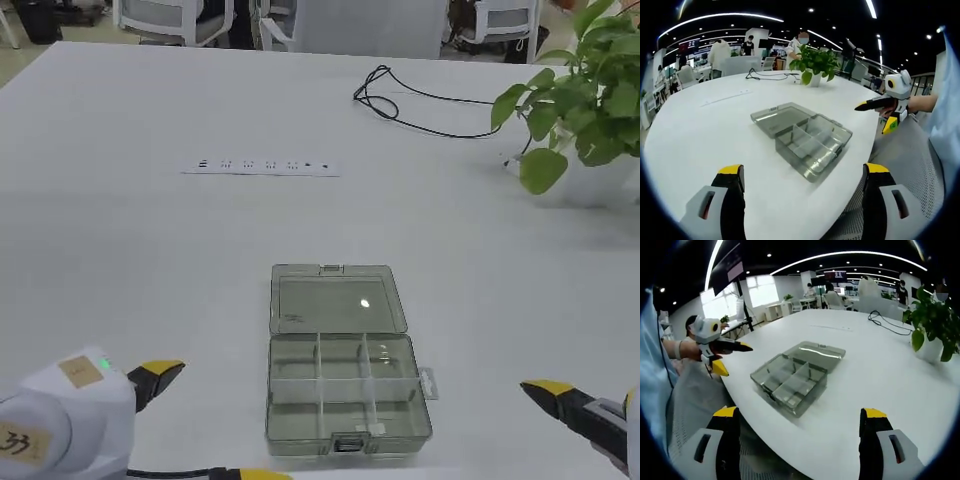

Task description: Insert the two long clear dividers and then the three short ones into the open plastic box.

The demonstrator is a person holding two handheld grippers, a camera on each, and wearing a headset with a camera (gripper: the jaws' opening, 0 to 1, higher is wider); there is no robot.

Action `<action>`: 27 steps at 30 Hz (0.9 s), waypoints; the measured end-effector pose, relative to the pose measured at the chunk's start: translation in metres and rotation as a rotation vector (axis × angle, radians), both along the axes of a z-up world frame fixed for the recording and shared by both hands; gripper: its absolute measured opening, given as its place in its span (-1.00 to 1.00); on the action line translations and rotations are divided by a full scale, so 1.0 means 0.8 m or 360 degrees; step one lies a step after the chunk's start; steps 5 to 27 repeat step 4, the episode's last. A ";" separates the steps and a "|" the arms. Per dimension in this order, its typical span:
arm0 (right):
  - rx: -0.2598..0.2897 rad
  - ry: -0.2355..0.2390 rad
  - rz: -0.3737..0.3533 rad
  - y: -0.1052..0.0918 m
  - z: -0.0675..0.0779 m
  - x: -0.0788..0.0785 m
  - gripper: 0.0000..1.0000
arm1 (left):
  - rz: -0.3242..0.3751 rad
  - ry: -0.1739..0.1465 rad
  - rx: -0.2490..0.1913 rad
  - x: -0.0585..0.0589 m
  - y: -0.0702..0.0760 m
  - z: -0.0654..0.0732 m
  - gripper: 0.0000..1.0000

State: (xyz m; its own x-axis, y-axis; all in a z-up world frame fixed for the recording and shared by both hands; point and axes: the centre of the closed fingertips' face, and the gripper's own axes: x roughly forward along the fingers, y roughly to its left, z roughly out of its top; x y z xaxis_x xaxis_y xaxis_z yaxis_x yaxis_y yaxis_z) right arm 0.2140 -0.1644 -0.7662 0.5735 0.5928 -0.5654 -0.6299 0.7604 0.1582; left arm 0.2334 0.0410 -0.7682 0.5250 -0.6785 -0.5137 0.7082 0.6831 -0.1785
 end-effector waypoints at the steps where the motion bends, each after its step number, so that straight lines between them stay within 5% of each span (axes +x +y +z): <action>1: 0.0002 -0.0002 -0.0003 0.000 0.001 0.000 1.00 | 0.0000 -0.0005 0.0000 0.000 0.000 0.000 1.00; 27: 0.0001 -0.0021 -0.0010 -0.001 0.003 0.001 1.00 | 0.0002 -0.0001 0.0005 0.001 0.002 0.001 1.00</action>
